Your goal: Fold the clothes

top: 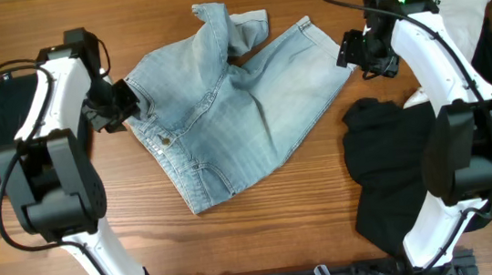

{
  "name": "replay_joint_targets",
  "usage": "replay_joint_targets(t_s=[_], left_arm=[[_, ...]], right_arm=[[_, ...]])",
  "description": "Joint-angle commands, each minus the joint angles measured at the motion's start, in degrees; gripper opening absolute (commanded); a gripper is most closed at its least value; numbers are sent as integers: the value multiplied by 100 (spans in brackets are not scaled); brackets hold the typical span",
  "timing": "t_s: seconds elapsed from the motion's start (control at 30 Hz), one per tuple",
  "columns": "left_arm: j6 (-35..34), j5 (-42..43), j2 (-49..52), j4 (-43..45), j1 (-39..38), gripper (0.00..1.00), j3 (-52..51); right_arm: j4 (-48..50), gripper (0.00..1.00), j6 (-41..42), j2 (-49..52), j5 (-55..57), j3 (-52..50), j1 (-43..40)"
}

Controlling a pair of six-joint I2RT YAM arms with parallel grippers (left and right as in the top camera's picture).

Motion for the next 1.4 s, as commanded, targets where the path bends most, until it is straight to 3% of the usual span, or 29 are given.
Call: replay_joint_targets(t_s=[0.0,0.03,0.17,0.3,0.53,0.57,0.67,0.7,0.73,0.97,1.1,1.2,1.23,1.3,1.37], left_arm=[[-116,1198,-249,-249,201,36,192],[-87,1572,-247,-518,79,37,153],[-39,1261,-247,-953,-579,39,-223],[-437,1200,-247,-1003,-1034,38,-975],[-870,1196,-249,232,-1486,38,-2638],[-955,1174,-247,328,-1495,37,-2767],[-1241,553,-247,522,-1353,34,-2931],[-1244,476,-247,562,-1211,35,-2931],[-1241,476,-247,592,-1032,36,-2931],[-970,463,-247,1139,761,40,-2468],[-684,461,-247,442,1563,40,-1349],[-330,461,-249,-190,1665,39,-669],[-192,461,-271,-361,1615,39,-529],[-173,527,-415,-450,1488,39,-507],[-138,616,-590,-400,1268,39,-507]], right_arm=[[-63,74,-232,-35,-214,2,37],[-42,75,-232,-33,-214,-48,37],[83,83,-229,262,-457,-155,37],[273,86,-275,485,-470,-157,31],[671,83,-278,966,-713,-240,31],[710,78,-278,1003,-750,-258,31],[778,36,-280,1086,-763,-374,31],[688,14,-273,1086,-765,-378,31],[498,4,-225,1086,-765,-380,31],[-737,4,-227,673,-1648,-380,601],[-1191,4,-155,647,-1626,-415,1196],[-1425,4,131,632,-1451,-415,1414],[-1558,7,175,619,-1449,-415,1475],[-1670,25,234,577,-1117,-404,1528],[-1552,30,66,428,-1032,-245,1526]])
